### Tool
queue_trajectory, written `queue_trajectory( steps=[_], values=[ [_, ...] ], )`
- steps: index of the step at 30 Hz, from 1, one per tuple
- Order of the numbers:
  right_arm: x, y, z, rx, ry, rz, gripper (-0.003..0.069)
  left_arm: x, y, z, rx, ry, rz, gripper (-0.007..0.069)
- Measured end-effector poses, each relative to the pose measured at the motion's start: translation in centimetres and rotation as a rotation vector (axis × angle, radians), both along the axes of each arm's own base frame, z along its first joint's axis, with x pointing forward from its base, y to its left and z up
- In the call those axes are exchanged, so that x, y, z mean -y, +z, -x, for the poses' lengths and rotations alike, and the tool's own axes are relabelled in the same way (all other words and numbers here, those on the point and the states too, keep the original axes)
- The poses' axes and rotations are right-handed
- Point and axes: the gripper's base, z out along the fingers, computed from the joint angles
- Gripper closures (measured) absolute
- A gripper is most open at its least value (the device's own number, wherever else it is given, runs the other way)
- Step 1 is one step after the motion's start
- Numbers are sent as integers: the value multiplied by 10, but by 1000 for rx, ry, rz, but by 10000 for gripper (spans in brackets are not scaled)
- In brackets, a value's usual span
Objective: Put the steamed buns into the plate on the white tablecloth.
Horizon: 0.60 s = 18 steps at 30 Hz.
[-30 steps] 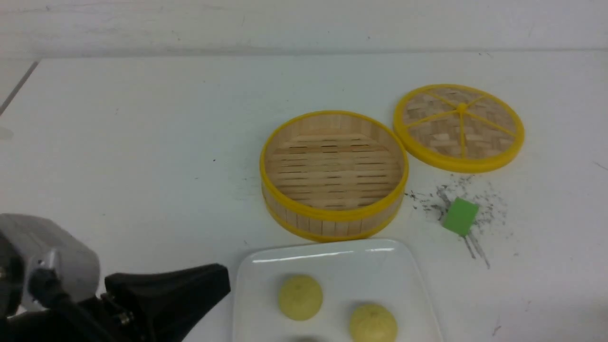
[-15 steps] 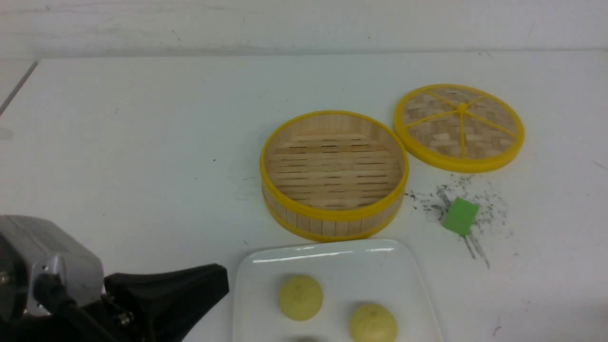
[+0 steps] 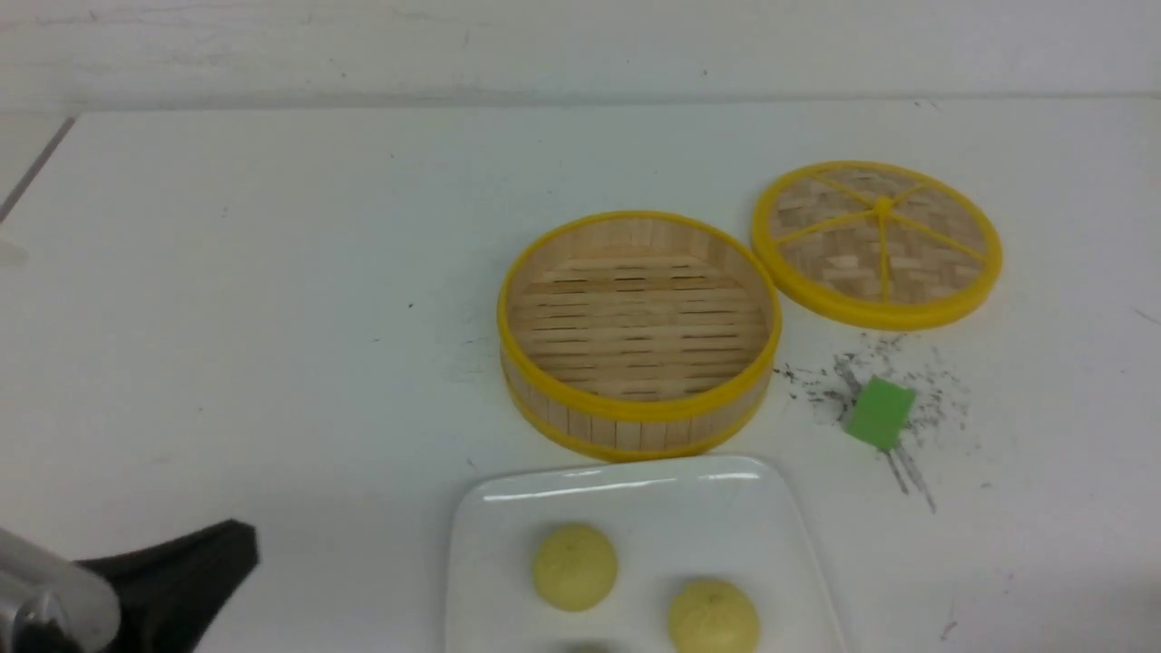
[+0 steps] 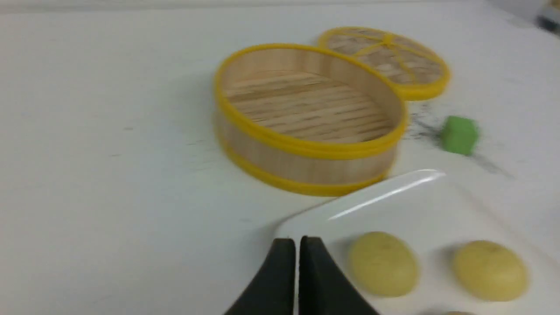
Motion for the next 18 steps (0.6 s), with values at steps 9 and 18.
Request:
queue_trajectory(
  steps=[9, 18],
  values=[
    [0, 0, 0, 0, 0, 0, 476, -36, -51, 15, 41, 398, -50, 572],
    [0, 0, 0, 0, 0, 0, 463, -45, -72, 22, -49, 570, 35, 568]
  ],
)
